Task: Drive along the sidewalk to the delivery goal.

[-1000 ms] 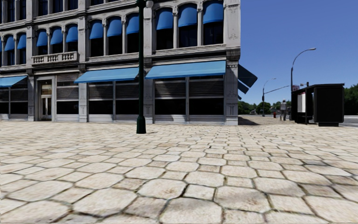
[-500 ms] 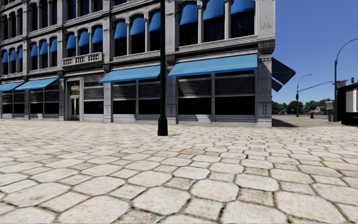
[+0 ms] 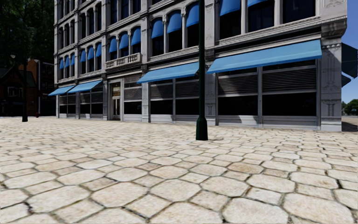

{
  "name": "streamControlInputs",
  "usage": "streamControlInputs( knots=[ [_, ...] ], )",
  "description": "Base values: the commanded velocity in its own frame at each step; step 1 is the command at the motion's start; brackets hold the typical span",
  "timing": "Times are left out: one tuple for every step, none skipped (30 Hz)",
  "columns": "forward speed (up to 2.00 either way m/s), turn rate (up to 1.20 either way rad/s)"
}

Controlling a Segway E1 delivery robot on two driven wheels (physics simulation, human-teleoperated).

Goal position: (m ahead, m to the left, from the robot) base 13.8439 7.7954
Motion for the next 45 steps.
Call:
streamControlInputs(
  knots=[
    [2.00, 0.52],
    [2.00, 0.52],
    [2.00, 0.52],
    [2.00, 0.51],
    [2.00, 0.50],
    [2.00, 0.50],
    [2.00, 0.50],
    [2.00, 0.49],
    [2.00, 0.49],
    [2.00, 0.49],
    [2.00, 0.49],
    [2.00, 0.49],
    [2.00, 0.48],
    [2.00, 0.48],
    [2.00, 0.48],
    [2.00, 0.48],
    [2.00, 0.48],
    [2.00, 0.48],
    [2.00, 0.48],
    [2.00, 0.47],
    [2.00, 0.46],
    [2.00, 0.44],
    [2.00, 0.44],
    [2.00, 0.42],
    [2.00, 0.41],
    [2.00, 0.41],
    [2.00, 0.41],
    [2.00, 0.40],
    [2.00, 0.39],
    [2.00, 0.33],
    [2.00, 0.33],
    [2.00, 0.18],
    [2.00, 0.00],
    [2.00, 0.00],
    [2.00, 0.00],
    [2.00, 0.00],
    [2.00, 0.00],
    [2.00, 0.00],
    [2.00, 0.00],
    [2.00, 0.00],
    [2.00, 0.00],
    [2.00, 0.00],
    [2.00, 0.00],
    [2.00, 0.00],
    [2.00, 0.00]
  ],
)
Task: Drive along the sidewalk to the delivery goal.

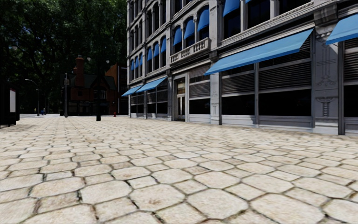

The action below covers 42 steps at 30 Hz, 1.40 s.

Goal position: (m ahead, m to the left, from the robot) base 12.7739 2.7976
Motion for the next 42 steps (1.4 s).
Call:
streamControlInputs(
  knots=[
    [2.00, 0.00],
    [2.00, 0.00],
    [2.00, 0.00],
    [2.00, 0.00],
    [2.00, 0.00],
    [2.00, 0.00],
    [2.00, 0.00],
    [2.00, 0.08],
    [2.00, 0.08],
    [2.00, 0.15],
    [2.00, 0.19],
    [2.00, 0.21],
    [2.00, 0.21],
    [2.00, 0.22],
    [2.00, 0.23],
    [2.00, 0.24],
    [2.00, 0.24],
    [2.00, 0.24],
    [2.00, 0.24],
    [2.00, 0.24],
    [2.00, 0.24],
    [2.00, 0.24],
    [2.00, 0.24],
    [2.00, 0.25],
    [2.00, 0.25],
    [2.00, 0.25],
    [2.00, 0.26],
    [2.00, 0.26],
    [2.00, 0.26],
    [2.00, 0.26],
    [2.00, 0.21],
    [2.00, 0.00],
    [2.00, 0.00],
    [2.00, 0.00],
    [2.00, 0.00],
    [2.00, 0.00],
    [2.00, 0.00],
    [2.00, 0.00],
    [2.00, 0.00],
    [2.00, 0.00],
    [2.00, 0.00],
    [2.00, 0.00]
  ],
)
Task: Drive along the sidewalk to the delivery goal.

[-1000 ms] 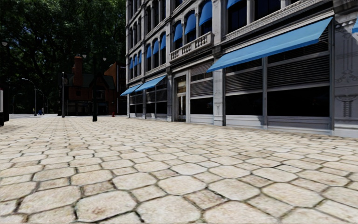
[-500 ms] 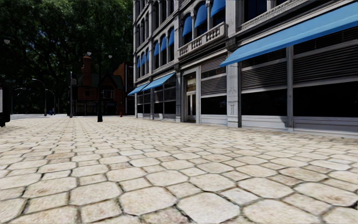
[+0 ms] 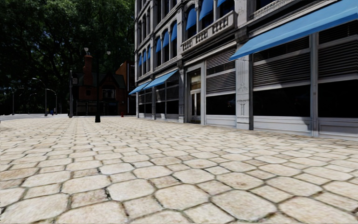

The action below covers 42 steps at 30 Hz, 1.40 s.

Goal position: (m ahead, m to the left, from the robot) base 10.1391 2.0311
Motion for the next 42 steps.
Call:
streamControlInputs(
  knots=[
    [2.00, 0.00],
    [2.00, 0.00],
    [2.00, 0.00],
    [2.00, 0.00],
    [2.00, 0.00],
    [2.00, 0.00],
    [2.00, 0.00],
    [2.00, 0.00],
    [2.00, 0.00],
    [2.00, 0.00],
    [2.00, 0.00],
    [2.00, 0.00],
    [2.00, 0.00],
    [2.00, 0.00],
    [2.00, 0.00],
    [2.00, 0.00],
    [2.00, 0.00],
    [2.00, 0.00],
    [2.00, 0.00],
    [2.00, 0.00],
    [2.00, 0.00],
    [2.00, 0.00],
    [2.00, 0.00],
    [2.00, 0.00],
    [2.00, 0.00],
    [2.00, 0.00],
    [2.00, 0.00],
    [2.00, 0.01],
    [2.00, 0.06],
    [2.00, 0.15],
    [2.00, 0.22],
    [2.00, 0.22],
    [2.00, 0.26],
    [2.00, 0.27],
    [2.00, 0.27],
    [2.00, 0.27],
    [2.00, 0.27],
    [2.00, 0.27],
    [2.00, 0.27],
    [2.00, 0.27],
    [2.00, 0.27],
    [2.00, 0.27]
  ],
)
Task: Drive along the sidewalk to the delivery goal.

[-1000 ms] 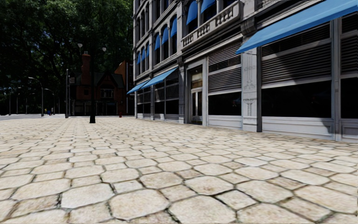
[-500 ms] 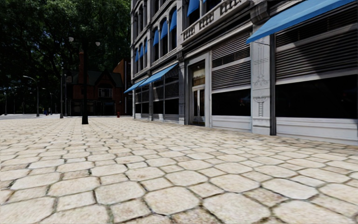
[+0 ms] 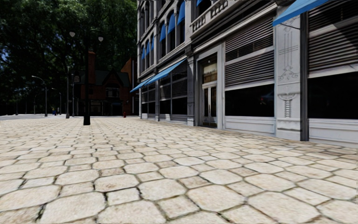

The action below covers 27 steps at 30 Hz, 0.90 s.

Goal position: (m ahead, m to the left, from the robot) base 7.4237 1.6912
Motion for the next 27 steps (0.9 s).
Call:
streamControlInputs(
  knots=[
    [2.00, 0.27],
    [2.00, 0.27],
    [2.00, 0.27],
    [2.00, 0.27],
    [2.00, 0.27],
    [2.00, 0.27],
    [2.00, 0.27],
    [2.00, 0.27],
    [2.00, 0.27],
    [2.00, 0.27],
    [2.00, 0.27],
    [2.00, 0.27],
    [2.00, 0.27],
    [2.00, 0.27],
    [2.00, 0.27],
    [2.00, 0.27],
    [2.00, 0.27],
    [2.00, 0.27],
    [2.00, 0.27],
    [2.00, 0.27],
    [2.00, 0.27],
    [2.00, 0.27],
    [2.00, 0.27],
    [2.00, 0.27],
    [2.00, 0.27],
    [2.00, 0.27],
    [2.00, 0.27]
  ],
)
